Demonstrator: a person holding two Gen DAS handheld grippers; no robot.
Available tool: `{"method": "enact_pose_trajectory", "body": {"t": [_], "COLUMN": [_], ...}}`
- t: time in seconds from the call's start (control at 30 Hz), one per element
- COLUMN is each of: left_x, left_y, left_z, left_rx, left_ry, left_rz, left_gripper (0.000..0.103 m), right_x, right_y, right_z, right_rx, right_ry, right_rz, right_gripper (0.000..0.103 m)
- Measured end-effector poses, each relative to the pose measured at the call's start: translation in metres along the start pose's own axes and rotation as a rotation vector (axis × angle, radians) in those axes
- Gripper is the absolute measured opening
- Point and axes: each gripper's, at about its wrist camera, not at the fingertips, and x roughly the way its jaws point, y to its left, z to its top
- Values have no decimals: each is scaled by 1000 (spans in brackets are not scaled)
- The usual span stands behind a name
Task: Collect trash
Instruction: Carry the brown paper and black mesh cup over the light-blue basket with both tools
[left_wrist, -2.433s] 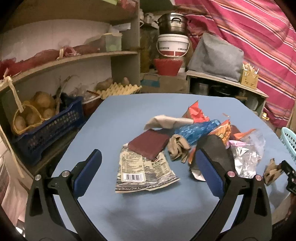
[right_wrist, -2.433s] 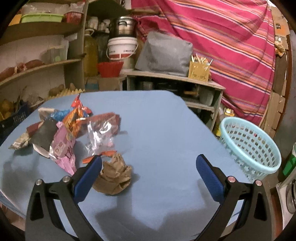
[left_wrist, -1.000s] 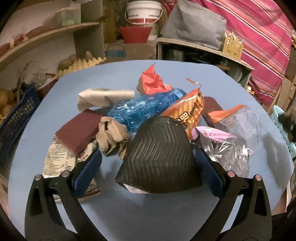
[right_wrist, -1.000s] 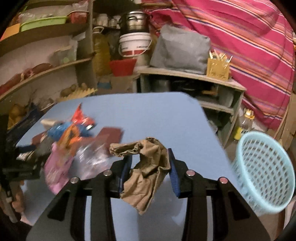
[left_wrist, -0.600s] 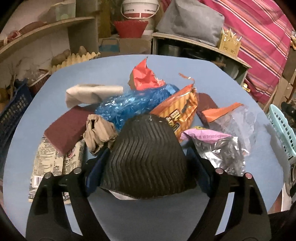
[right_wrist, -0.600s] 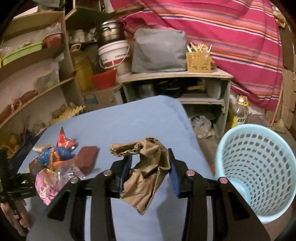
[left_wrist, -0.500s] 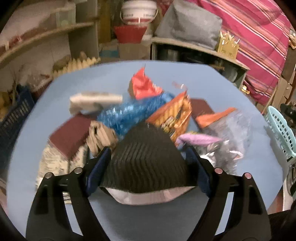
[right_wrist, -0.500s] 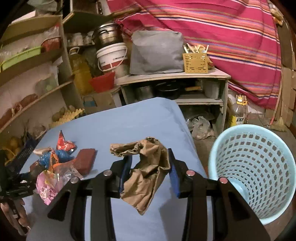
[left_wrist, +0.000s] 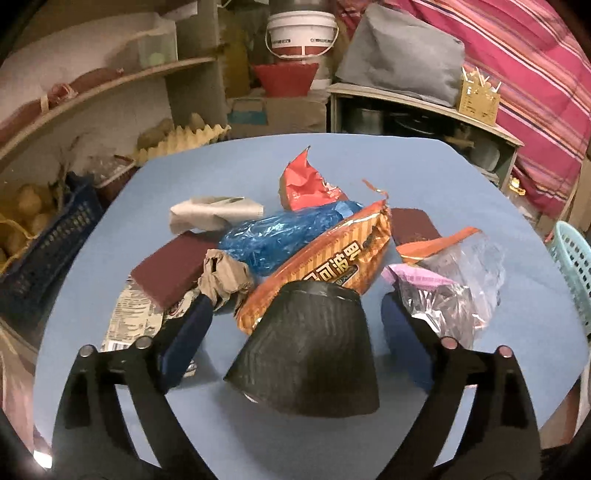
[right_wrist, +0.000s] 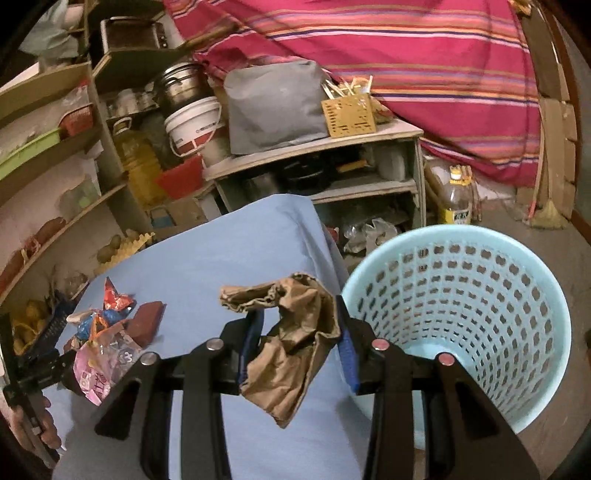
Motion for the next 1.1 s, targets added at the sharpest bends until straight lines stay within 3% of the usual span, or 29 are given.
{"method": "enact_pose_trajectory", "body": {"t": [0.2,0.33,0.57,0.67,0.9,1.1], "left_x": [16,25,13,-7,-59,-69], "left_y": [-6,-11,-3,-11,-78,-177], "left_z": [-13,-17,-7,10,63,85], "left_rx": [27,56,18,22,51,79], "left_ry": [51,72,52,-1,-158,-225], "left_rz": [21,28,13,25,-40,-191], "left_gripper": [91,79,78,78,78,78], "right_x": [-6,-9,-9,-15,-25,-20], "right_y": [-9,-12,-15,-18,-46,-95], "right_z": [-3,-3,-1,6,38,55], "right_rx": [10,11,7,0,-26,-41], "right_ry": [-5,-11,-10,-27,-43,-8], "right_rz": [3,-1,0,0,-55,-147], "right_gripper": [38,38,38,38,38,38]}}
